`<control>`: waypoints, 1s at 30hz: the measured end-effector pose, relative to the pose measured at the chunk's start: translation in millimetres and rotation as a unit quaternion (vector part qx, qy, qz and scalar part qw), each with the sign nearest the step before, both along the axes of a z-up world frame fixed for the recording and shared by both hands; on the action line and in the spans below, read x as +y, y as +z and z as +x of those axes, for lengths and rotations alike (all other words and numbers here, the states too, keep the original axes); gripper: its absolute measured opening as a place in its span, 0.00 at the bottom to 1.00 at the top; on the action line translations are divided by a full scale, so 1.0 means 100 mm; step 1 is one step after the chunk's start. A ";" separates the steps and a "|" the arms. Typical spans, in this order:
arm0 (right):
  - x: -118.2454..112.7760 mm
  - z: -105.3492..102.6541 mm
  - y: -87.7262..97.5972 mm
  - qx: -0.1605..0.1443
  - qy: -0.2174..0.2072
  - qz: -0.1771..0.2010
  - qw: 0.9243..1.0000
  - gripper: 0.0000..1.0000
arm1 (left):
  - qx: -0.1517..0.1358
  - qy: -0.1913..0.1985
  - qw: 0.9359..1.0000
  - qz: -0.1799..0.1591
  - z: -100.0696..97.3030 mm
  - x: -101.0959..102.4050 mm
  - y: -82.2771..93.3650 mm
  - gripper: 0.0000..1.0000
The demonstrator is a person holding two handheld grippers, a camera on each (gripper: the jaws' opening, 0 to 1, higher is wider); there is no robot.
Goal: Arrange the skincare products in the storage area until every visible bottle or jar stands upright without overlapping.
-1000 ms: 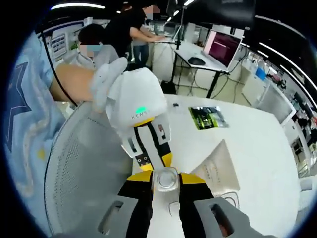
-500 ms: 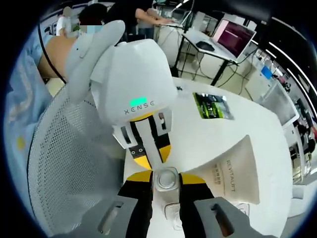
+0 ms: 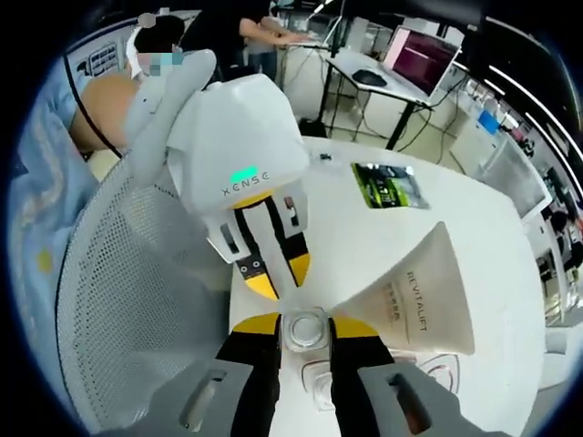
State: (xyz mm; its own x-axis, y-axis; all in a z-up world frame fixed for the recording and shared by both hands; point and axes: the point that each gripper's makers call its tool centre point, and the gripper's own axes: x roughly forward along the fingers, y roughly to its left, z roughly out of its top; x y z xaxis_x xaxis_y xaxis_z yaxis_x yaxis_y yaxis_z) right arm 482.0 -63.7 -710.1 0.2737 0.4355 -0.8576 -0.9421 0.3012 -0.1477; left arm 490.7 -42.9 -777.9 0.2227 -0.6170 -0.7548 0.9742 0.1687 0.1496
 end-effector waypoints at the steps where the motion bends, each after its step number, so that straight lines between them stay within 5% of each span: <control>1: 0.00 0.00 0.00 -0.001 0.000 -0.001 1.000 0.13 | 0.000 0.000 1.000 0.001 0.00 0.00 0.00 0.19; 25: -0.07 0.07 0.49 -0.058 -0.034 0.058 0.996 0.09 | 0.003 -0.003 1.000 0.004 -0.02 -0.01 -0.02 0.18; 30: -0.01 0.11 0.84 -0.090 -0.066 0.158 0.981 0.09 | 0.004 0.001 1.000 0.000 -0.01 -0.01 -0.01 0.19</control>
